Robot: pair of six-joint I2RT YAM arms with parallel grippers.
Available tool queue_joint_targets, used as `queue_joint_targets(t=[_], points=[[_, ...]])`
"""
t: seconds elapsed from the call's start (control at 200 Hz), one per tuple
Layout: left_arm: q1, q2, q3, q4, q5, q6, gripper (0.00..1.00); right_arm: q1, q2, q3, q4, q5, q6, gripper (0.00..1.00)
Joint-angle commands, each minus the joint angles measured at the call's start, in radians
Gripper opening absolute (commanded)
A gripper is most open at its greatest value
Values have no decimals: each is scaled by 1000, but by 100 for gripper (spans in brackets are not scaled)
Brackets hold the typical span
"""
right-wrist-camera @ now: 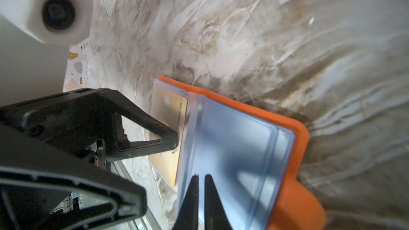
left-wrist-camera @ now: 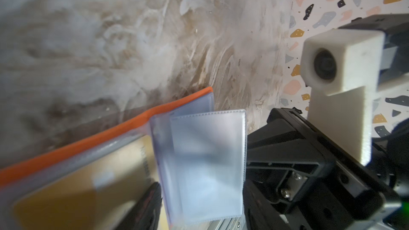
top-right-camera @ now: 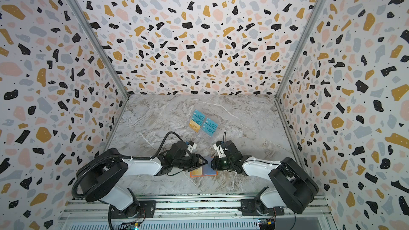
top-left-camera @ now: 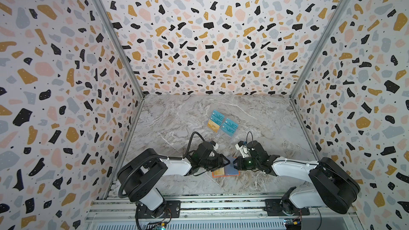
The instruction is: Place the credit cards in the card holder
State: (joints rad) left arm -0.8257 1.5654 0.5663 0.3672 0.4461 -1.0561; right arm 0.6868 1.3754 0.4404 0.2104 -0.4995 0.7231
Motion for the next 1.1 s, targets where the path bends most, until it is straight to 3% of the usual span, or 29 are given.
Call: queue_joint_targets(t=[0.0,0.315,0.631,0.761,1.096], points=[[3,-44,48,-203,-83,81,63,3,5,21,18,-14,-26,11],[21,-142,85,-278,-138,85,62,2,4,31,24,-32,-40,12],[151,-302,34,-449,-238,164,50,31,-24,26,6,-59,-59,16],[208,-337,-3,-441,-223,165,47,51,-7,43,28,-70,-62,16],[211,-324,-18,-405,-179,190,46,98,101,86,88,-79,-53,17]])
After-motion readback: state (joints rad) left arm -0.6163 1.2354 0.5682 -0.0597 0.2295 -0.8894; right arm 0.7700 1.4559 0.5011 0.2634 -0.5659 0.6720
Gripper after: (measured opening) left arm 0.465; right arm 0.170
